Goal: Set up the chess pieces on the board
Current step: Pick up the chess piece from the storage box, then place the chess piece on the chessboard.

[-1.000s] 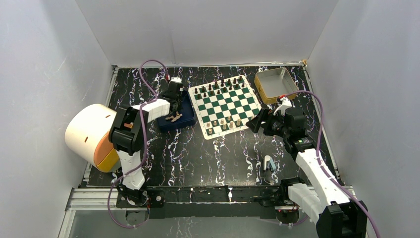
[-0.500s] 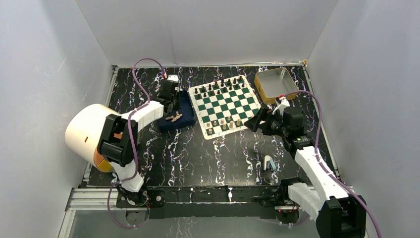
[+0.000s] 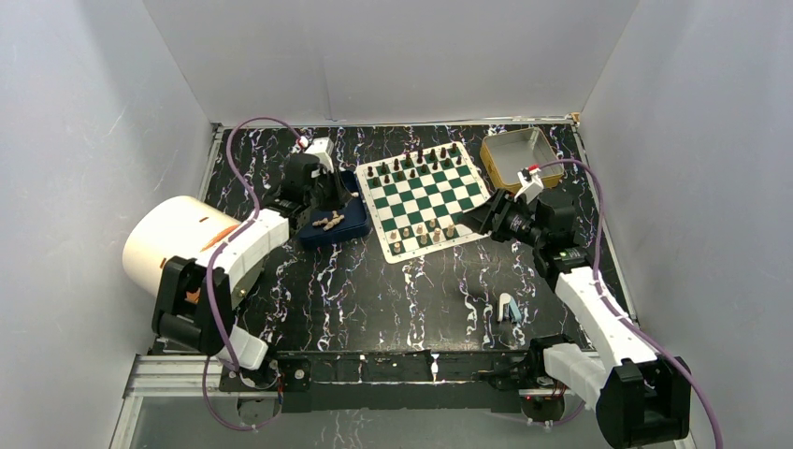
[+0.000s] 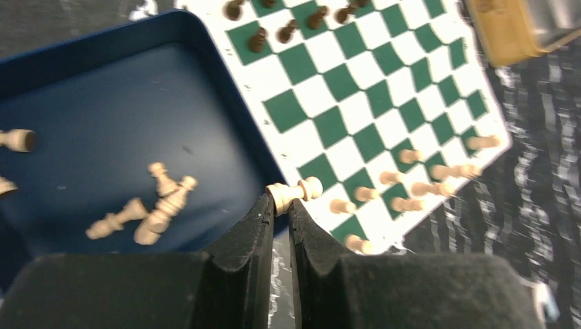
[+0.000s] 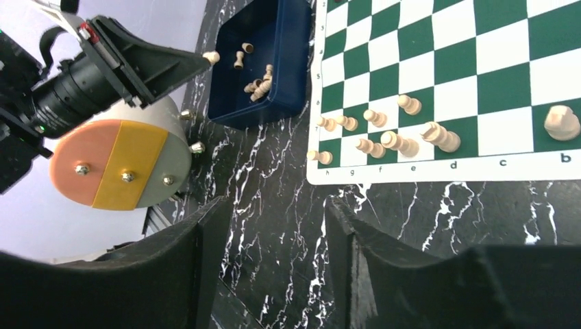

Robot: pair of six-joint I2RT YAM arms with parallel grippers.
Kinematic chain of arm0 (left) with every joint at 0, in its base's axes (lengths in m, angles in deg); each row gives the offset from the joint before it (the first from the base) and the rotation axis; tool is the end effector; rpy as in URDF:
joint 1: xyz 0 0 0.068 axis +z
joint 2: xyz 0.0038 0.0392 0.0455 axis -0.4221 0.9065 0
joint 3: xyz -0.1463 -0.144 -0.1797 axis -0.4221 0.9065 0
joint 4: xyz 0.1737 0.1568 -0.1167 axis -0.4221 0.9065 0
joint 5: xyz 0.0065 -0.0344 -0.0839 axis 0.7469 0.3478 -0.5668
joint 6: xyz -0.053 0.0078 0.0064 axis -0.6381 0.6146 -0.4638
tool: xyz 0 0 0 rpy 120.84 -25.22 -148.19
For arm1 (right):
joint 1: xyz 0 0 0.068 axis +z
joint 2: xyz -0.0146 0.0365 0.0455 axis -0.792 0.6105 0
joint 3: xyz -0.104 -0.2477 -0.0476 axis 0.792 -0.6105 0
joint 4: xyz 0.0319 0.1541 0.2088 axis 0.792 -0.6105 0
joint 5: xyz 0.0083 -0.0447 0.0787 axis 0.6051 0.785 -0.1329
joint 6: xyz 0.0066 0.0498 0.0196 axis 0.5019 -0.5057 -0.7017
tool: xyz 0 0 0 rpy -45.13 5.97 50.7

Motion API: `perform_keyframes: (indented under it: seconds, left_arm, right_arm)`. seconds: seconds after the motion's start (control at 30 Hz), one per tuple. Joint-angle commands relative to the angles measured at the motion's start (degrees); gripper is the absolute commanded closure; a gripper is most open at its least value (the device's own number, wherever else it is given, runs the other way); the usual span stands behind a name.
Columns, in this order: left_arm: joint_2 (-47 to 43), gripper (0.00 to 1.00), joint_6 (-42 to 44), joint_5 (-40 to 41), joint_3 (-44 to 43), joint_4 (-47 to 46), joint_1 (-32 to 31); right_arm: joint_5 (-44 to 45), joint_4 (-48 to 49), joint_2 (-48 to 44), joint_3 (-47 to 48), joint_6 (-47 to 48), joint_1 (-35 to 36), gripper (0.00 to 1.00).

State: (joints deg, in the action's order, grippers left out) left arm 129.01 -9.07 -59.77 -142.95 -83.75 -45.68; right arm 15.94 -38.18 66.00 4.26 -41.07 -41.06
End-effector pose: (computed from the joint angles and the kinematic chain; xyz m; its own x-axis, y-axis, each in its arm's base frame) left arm 0.3218 -0.1244 0.2680 -0.5380 -0.1631 -0.8270 0.2413 0.9103 -0.3364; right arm 0.2144 0.0605 0.2739 -0.6215 0.4336 -0.6525 -0.3024 0.6355 0.7104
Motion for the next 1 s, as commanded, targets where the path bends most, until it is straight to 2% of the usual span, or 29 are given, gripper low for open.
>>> perform_keyframes:
  seconds: [0.0,0.13,0.47,0.73,0.97]
  left_arm:
    - [-3.77,0.92,-7.34,-13.18,4.35,-7.16,0.32]
    - [-3.82,0.92,-12.34,-19.68,6.82,-10.57,0.32]
    - [-3.13,0.92,-21.82,-29.52,11.02,-20.40,0.32]
    - [-3.66,0.93,-25.31,-32.10,12.70,-22.39,0.32]
    - [-3.81,0.93,-26.20,-32.54,13.91,-23.94,0.32]
  right_arm:
    - [-0.64,7.14,1.98,2.11,-4.09,1.60,0.44]
    - [-0.09,7.52,7.26,5.30,-5.22,5.45,0.53]
    - [9.79,9.02,20.86,16.68,-2.89,21.47,0.56]
    - [10.02,5.81,28.76,24.43,-0.56,23.83,0.57]
    - [8.50,5.46,30.52,25.35,-0.67,24.14,0.61]
